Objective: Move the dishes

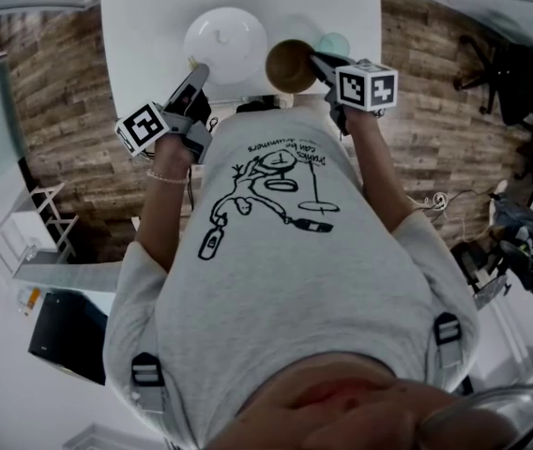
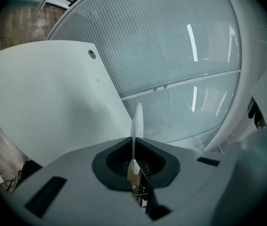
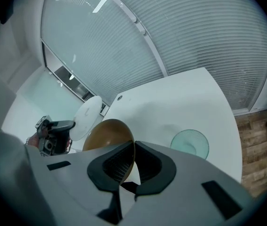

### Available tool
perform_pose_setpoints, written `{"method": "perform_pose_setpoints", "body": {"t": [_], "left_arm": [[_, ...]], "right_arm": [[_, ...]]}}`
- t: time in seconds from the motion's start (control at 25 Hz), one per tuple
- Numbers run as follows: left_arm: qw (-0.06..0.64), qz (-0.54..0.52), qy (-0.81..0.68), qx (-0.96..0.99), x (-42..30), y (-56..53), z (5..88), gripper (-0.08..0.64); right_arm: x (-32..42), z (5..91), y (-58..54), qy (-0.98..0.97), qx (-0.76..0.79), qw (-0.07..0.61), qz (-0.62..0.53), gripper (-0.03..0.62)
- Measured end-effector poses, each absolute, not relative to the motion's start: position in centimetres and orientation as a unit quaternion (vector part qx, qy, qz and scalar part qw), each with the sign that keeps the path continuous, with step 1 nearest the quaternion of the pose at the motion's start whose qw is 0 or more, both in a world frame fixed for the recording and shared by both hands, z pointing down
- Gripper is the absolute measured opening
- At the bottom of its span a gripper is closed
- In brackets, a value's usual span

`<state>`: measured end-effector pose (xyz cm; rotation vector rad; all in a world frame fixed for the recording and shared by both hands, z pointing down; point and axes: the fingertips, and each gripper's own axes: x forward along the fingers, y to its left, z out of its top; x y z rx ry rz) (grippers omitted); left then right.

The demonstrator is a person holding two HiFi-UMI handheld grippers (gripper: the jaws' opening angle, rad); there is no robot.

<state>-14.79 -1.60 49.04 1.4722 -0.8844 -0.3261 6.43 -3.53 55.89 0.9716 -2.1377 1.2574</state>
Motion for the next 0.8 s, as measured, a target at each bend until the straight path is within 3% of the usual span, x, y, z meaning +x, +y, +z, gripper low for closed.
{"method": "perform_pose_setpoints", "body": {"t": [0.8], "left_arm": [[0.642, -0.154, -0.38, 0.648, -14.7, -1.1, 48.3, 0.011]], "right_arm": [[5.9, 62.1, -2.9, -0.755, 0.364, 0.273, 0.473, 0.041]]}}
